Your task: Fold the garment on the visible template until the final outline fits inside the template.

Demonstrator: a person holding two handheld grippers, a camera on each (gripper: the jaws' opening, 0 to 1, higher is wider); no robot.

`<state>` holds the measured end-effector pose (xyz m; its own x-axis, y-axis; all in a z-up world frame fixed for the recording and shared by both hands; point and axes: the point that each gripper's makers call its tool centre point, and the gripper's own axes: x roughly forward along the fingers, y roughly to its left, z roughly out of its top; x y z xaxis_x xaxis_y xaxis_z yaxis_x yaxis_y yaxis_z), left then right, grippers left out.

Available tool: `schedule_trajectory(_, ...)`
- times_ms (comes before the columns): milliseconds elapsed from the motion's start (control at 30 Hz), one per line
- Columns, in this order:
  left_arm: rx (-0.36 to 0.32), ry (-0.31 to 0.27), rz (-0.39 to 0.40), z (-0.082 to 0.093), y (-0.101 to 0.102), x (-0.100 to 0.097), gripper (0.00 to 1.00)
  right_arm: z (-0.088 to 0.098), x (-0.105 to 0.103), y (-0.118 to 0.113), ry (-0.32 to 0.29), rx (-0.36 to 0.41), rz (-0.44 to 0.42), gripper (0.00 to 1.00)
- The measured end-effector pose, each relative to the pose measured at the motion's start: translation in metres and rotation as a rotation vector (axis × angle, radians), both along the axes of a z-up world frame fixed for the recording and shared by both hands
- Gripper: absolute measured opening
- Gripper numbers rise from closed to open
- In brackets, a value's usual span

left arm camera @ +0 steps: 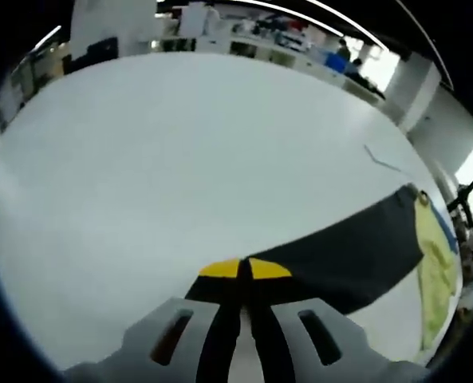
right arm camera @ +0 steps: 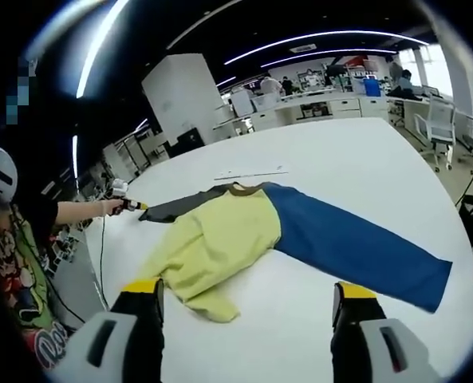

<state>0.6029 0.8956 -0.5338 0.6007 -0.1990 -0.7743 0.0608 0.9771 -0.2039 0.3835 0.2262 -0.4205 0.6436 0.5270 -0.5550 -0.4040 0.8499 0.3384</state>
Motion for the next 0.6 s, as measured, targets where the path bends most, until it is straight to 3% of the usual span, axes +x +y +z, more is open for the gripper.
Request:
schedule_trajectory(300, -0.028, 0.006, 0.032, -0.001, 0.001, -0.016, 0.00, 0.001, -0.002, -0.005, -0.018, -0.010, -0.003, 0.90)
schedule_trajectory(433, -0.025, -0.014, 0.017, 0.001, -0.001, -0.017, 0.00, 0.001, -0.003, -0.004, -0.017, -0.003, -0.005, 0.89)
schedule_trajectory(600, -0.014, -0.078, -0.054, 0.011, -0.006, -0.019, 0.01, 0.003, -0.002, -0.005, -0.025, 0.003, -0.009, 0.89)
